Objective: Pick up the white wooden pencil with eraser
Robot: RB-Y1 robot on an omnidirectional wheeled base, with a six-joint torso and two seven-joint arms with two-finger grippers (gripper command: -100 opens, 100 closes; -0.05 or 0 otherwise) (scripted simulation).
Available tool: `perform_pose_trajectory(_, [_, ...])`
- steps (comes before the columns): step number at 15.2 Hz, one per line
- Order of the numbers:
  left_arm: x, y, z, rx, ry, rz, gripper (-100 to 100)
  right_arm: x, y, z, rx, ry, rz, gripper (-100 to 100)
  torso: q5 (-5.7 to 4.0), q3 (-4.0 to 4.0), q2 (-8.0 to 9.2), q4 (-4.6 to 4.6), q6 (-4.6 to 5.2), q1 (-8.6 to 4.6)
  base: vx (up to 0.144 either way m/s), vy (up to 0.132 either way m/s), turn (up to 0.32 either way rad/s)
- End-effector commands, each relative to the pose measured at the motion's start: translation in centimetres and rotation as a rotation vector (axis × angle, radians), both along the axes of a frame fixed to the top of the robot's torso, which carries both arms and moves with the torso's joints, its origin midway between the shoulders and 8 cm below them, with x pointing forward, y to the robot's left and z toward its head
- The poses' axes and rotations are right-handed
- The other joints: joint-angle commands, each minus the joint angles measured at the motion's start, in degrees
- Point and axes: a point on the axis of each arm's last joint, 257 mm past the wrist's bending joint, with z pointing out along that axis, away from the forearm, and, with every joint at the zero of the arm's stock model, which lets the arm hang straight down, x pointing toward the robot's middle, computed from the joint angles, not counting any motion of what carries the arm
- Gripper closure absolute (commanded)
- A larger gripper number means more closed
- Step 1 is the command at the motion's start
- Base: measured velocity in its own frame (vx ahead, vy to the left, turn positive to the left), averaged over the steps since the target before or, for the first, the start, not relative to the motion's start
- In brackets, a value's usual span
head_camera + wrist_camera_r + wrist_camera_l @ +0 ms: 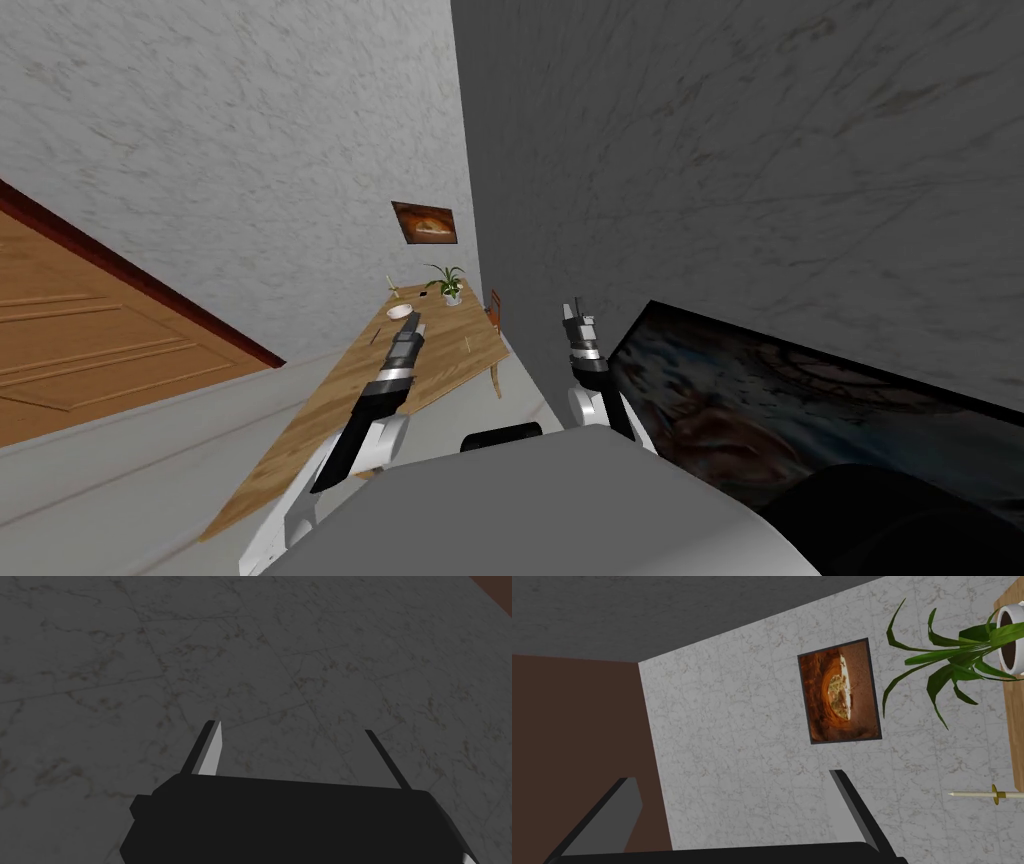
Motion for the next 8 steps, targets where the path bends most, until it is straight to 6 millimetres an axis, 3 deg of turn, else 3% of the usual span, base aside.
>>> perform_pose_trajectory(1, [1.6,0.6,-1.9,0.022,0.062,0.005,-100,0.0,0.0,0.0,0.000,0.000,0.000,0,0.00,0.00,0.00,0.00,0.00,0.00,-0.005,0.035,-0.254])
perform_pose_trajectory(8, [4.7,3.0,-8.0,0.068,0.239,0.033,-100,0.0,0.0,0.0,0.000,0.000,0.000,0,-0.01,-0.02,-0.03,-0.01,0.02,-0.01,-0.004,0.035,-0.195])
